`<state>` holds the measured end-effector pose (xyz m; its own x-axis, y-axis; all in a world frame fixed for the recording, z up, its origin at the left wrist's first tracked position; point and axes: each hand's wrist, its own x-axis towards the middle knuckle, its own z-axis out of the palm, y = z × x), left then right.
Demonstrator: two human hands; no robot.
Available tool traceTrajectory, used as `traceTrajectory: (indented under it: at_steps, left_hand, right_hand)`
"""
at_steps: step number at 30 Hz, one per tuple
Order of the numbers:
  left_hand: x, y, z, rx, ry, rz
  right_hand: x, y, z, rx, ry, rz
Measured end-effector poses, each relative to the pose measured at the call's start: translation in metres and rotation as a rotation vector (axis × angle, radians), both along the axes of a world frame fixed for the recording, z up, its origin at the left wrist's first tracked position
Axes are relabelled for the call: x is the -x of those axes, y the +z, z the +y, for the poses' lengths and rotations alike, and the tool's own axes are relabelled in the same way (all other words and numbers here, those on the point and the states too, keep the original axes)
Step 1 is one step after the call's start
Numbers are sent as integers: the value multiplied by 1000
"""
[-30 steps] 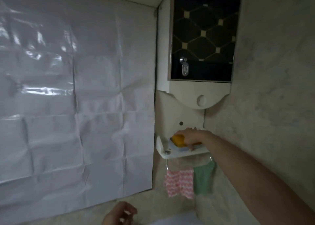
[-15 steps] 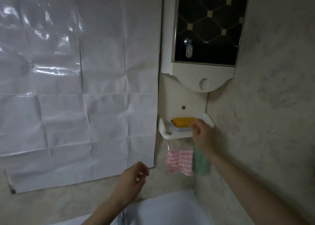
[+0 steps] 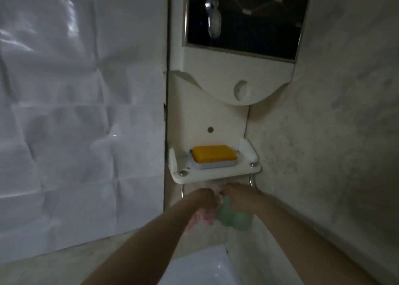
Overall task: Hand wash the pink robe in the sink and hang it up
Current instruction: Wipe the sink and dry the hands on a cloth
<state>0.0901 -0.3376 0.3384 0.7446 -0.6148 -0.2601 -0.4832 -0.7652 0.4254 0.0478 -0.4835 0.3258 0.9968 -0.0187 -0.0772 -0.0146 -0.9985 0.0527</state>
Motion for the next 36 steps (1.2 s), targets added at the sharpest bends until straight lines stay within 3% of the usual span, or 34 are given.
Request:
traceTrajectory:
  at_steps: [3,4,7,11,14,16,18,20,22,24,25,30,36]
  left_hand:
    - [4,2,1,66,104,195]
    - [4,-2,0,65,101,148]
    - [5,-10,-6,-27,0,-233]
    - [5,-12,-5,-27,-36,-344]
    - [0,-6,-3,-185,-124,-309]
    - [1,0,2,-285,-186,-411]
    - [28,-8,13,53,-180,-621]
    - [64,-39,21,604,-98,-735]
    - [86,-73,22,817,68,-442]
    - [78,-87,11,877,241,14]
    - [66,-88,5,952,349,158]
    - [41,-79,-16,1150,516,532]
    - [38,-80,-8,1158,314,760]
  right_hand:
    - [-2,-3,8,101,-71,-61]
    - [-1,-4,9,118,-88,-96]
    - [6,-3,14,115,-111,-185]
    - [5,-5,14,99,-112,-189]
    - [5,-7,8,7,-67,-156]
    - [15,-9,6,-44,6,-237]
    - [34,-14,10,-342,53,-524]
    - [57,-18,24,-883,-44,-897]
    - [69,-12,34,-1617,-257,-957]
    - [70,-5,33,-2229,-387,-692]
    - [71,-2,34,-2389,-400,-613]
    - [70,6,43,-2536,-367,-692]
    - [59,3,51,-2720,-259,-681]
